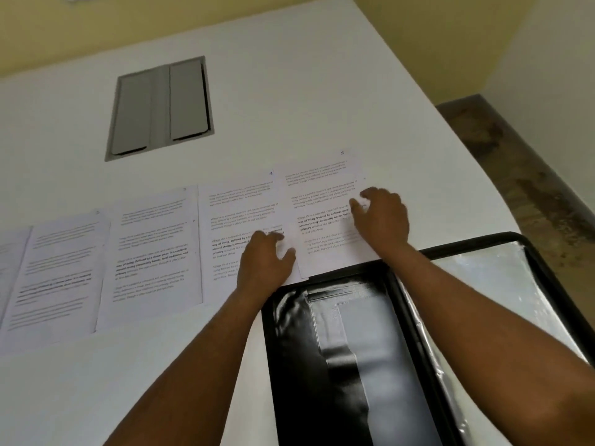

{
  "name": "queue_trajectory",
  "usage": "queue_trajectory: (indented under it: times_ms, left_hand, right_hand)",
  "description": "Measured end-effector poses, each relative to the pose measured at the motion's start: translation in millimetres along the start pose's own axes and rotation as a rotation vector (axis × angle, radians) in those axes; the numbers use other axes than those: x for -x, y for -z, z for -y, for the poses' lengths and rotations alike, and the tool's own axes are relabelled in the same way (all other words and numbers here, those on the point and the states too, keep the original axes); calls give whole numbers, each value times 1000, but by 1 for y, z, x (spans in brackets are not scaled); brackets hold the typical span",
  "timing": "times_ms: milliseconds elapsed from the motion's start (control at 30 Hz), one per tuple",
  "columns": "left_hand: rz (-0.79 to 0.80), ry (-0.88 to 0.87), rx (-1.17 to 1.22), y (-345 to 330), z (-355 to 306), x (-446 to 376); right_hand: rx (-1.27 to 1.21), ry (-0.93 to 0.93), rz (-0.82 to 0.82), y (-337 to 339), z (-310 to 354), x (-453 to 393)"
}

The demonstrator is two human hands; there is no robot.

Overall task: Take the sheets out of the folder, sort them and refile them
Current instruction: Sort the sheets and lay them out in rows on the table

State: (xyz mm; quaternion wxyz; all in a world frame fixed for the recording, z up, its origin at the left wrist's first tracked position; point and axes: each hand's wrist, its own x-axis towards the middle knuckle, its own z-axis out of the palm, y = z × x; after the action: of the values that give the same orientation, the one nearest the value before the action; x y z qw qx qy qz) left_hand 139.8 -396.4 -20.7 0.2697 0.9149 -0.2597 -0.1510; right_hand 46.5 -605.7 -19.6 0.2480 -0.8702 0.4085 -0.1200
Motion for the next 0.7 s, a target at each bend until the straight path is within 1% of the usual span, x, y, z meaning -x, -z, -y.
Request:
queue_trajectory:
  times_ms: [133, 300, 333, 500, 700]
  left_hand:
    - [16, 31, 18, 22, 5, 56]
    - [-14, 48, -4, 49, 15, 125]
    - [-20, 52, -14, 53, 19, 136]
    - [-65, 44, -57, 79, 47, 208]
    - [-95, 10, -130, 98, 105, 305]
  right_hand:
    - [-98, 78, 75, 9, 18, 63]
    - [-133, 134, 168, 23, 40, 142]
    - [-122, 144, 180, 25, 44, 154]
    - [13, 311, 165, 38, 70, 231]
    - [130, 353, 251, 19, 95, 324]
